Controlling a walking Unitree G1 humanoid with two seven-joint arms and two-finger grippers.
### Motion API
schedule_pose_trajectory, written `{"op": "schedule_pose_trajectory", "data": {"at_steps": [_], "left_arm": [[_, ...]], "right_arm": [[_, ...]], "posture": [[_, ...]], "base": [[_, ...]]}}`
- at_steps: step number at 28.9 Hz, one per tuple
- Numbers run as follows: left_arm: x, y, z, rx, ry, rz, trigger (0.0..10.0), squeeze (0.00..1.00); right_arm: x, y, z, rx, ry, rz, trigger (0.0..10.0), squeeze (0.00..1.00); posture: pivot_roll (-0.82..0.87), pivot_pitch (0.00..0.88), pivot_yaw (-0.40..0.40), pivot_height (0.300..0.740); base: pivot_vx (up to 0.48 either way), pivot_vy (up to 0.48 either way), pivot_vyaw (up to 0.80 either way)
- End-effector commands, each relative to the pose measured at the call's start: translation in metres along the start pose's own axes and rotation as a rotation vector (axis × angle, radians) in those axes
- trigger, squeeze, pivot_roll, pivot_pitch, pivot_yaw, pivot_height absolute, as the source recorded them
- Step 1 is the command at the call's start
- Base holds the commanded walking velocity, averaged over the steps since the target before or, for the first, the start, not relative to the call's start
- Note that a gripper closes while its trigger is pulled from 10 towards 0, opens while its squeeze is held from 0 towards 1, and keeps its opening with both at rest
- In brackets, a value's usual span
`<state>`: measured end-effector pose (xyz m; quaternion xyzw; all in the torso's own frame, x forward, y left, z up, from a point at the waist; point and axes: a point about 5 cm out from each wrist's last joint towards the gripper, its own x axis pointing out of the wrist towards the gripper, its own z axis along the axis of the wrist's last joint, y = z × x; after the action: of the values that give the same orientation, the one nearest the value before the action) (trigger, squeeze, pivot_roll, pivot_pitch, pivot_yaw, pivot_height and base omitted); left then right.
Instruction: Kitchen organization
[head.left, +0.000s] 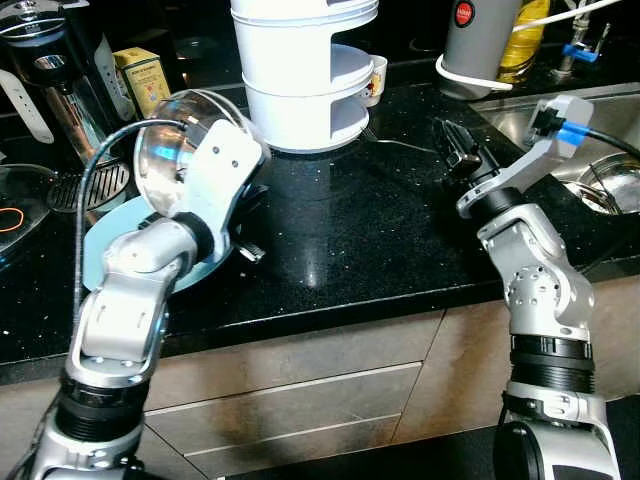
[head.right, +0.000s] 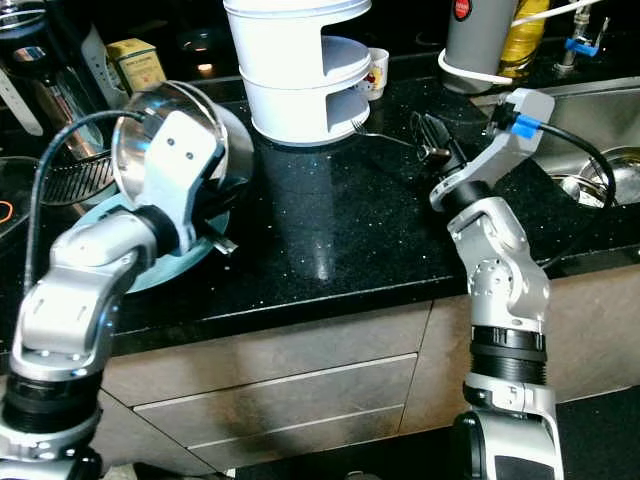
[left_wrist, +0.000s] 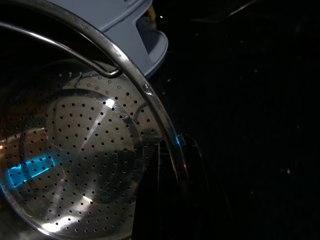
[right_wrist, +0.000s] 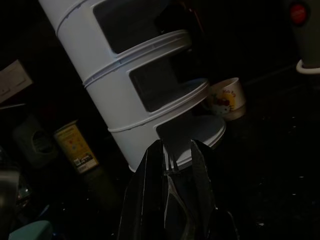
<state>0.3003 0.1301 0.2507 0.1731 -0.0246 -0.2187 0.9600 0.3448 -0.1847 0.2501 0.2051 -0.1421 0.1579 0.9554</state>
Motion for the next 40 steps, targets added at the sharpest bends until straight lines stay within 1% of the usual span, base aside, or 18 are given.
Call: {"op": "schedule_pose_trajectory", "data": {"at_steps": [1, 2, 3, 8, 13, 17, 23, 34, 40], "left_arm": [[0.000, 0.006, 0.001, -0.005, -0.025, 0.059, 8.5, 0.00], [0.000, 0.007, 0.002, -0.003, -0.034, 0.079, 10.0, 0.00], [0.001, 0.007, 0.004, 0.001, -0.051, 0.102, 10.0, 0.00], [0.002, 0.008, 0.007, 0.015, -0.079, 0.139, 10.0, 0.00], [0.002, 0.008, 0.006, 0.011, -0.085, 0.143, 10.0, 0.00], [0.003, 0.003, 0.000, 0.003, -0.081, 0.141, 10.0, 0.00], [0.004, -0.001, -0.004, 0.000, -0.073, 0.135, 10.0, 0.00], [0.005, 0.001, -0.003, 0.003, -0.081, 0.140, 10.0, 0.00], [0.006, 0.003, -0.002, 0.003, -0.086, 0.152, 10.0, 0.00]], "right_arm": [[0.001, 0.001, 0.000, -0.009, -0.006, -0.002, 10.0, 0.00], [0.001, 0.001, 0.000, -0.011, -0.007, -0.003, 10.0, 0.00], [0.001, 0.001, 0.000, -0.013, -0.007, -0.005, 10.0, 0.00], [0.001, 0.001, 0.000, -0.017, -0.010, -0.007, 10.0, 0.00], [0.001, 0.002, -0.002, -0.016, -0.009, -0.005, 10.0, 0.00], [0.000, 0.006, -0.009, -0.012, 0.009, 0.015, 10.0, 0.00], [0.000, 0.009, -0.012, -0.004, 0.012, 0.027, 10.0, 0.00], [0.001, 0.012, -0.013, -0.005, 0.007, 0.039, 10.0, 0.00], [0.001, 0.015, -0.012, -0.033, 0.007, 0.053, 10.0, 0.00]], "posture": [[0.02, 0.000, 0.013, 0.736], [0.02, 0.000, 0.015, 0.736], [0.02, 0.000, 0.015, 0.736], [0.02, 0.000, 0.016, 0.736], [0.02, 0.000, 0.015, 0.736], [0.02, 0.000, 0.014, 0.736], [0.02, 0.000, 0.015, 0.736], [0.02, 0.000, 0.020, 0.736], [0.02, 0.000, 0.018, 0.736]], "base": [[0.000, 0.000, 0.00], [0.000, 0.000, 0.00], [0.000, 0.000, 0.00], [0.000, 0.000, 0.00], [0.000, 0.000, 0.00], [0.000, -0.335, 0.00], [0.000, -0.364, 0.00], [0.000, -0.367, 0.00], [0.000, -0.383, 0.00]]}}
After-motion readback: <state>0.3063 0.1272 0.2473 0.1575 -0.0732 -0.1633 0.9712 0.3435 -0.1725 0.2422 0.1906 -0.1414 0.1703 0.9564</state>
